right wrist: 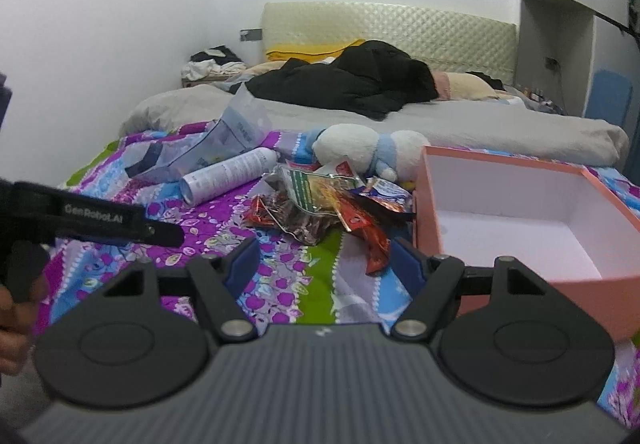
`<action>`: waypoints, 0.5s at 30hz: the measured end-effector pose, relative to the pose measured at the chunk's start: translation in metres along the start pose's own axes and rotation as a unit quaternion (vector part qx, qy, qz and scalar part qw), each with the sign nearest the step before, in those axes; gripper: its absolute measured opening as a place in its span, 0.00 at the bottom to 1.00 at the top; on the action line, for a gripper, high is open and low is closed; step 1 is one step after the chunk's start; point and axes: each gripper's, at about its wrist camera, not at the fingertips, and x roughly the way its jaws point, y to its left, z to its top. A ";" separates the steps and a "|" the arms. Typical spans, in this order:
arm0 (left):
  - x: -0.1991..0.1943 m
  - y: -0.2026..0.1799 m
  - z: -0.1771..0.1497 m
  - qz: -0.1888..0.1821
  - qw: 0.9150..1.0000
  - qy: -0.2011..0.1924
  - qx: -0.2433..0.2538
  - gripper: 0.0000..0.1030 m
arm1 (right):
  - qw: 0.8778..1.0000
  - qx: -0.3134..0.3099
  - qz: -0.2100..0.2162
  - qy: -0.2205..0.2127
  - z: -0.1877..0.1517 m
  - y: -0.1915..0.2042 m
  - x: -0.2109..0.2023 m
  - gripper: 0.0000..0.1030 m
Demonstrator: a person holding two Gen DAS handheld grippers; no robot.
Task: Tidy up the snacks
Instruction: 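Grasp a brown snack bag with the left tool while the right tool grasps packets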
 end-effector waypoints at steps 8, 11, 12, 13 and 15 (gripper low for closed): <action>0.055 0.020 0.018 -0.001 0.999 0.002 -0.032 0.80 | 0.999 -0.036 -0.008 0.010 0.005 0.004 0.055 0.66; 0.077 0.026 0.022 -0.014 0.999 0.008 -0.046 0.79 | 0.999 -0.049 -0.014 0.016 0.005 0.003 0.075 0.64; 0.084 0.027 0.022 -0.015 0.998 0.012 -0.052 0.79 | 0.998 -0.054 -0.019 0.019 0.005 0.003 0.082 0.62; 0.092 0.028 0.023 -0.018 0.998 0.017 -0.059 0.79 | 0.998 -0.057 -0.022 0.023 0.006 0.002 0.089 0.62; 0.107 0.029 0.024 -0.028 0.997 0.025 -0.066 0.74 | 0.998 -0.058 -0.026 0.028 0.006 -0.001 0.103 0.61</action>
